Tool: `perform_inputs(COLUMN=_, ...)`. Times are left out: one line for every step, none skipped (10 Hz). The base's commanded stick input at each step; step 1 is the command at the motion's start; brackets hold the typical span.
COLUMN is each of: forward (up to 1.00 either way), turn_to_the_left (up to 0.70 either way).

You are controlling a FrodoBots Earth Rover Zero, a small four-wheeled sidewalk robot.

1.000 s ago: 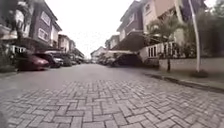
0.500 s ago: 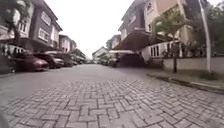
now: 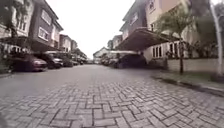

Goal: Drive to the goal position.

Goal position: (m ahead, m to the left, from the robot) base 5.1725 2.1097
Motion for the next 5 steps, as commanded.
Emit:
perform_inputs(forward=0.70, turn_to_the_left=0.00)
perform_inputs(forward=0.70, turn_to_the_left=0.14)
perform_inputs(forward=0.70, turn_to_the_left=0.35)
perform_inputs(forward=0.70, turn_to_the_left=0.35)
perform_inputs(forward=0.70, turn_to_the_left=0.27)
